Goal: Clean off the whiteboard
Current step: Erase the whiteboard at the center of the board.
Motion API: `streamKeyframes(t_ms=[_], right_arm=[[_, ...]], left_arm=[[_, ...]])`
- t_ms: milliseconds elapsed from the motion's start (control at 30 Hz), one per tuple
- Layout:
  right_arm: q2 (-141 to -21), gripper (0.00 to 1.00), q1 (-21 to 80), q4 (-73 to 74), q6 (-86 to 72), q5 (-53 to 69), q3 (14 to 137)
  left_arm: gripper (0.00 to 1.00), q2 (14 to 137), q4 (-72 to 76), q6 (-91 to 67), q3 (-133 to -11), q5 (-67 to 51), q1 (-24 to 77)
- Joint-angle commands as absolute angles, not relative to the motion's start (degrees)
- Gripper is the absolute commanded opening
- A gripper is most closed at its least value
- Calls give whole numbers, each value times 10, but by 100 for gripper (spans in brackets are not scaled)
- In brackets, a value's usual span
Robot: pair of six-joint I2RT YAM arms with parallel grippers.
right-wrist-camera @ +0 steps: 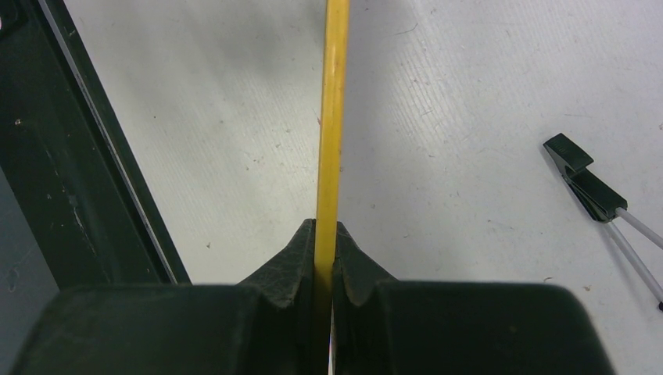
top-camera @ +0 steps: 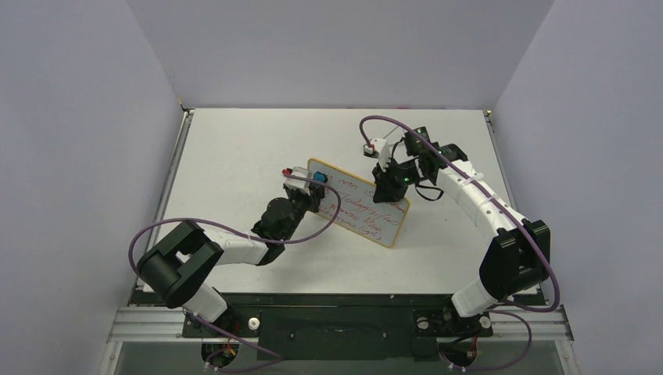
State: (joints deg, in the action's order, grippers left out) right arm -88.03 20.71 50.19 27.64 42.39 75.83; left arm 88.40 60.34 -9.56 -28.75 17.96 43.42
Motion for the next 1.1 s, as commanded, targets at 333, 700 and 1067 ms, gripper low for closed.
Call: streamKeyframes(t_ms=[333, 700, 1067], right_arm=[[-895, 0, 215, 510, 323, 425, 750], [-892, 0, 214, 510, 324, 425, 749], [-894, 0, 214, 511, 325, 427, 750]], left_arm=[[0, 812, 514, -98, -353, 139, 436], [0, 855, 552, -111, -300, 144, 436], [0, 853, 565, -118, -282, 148, 437]])
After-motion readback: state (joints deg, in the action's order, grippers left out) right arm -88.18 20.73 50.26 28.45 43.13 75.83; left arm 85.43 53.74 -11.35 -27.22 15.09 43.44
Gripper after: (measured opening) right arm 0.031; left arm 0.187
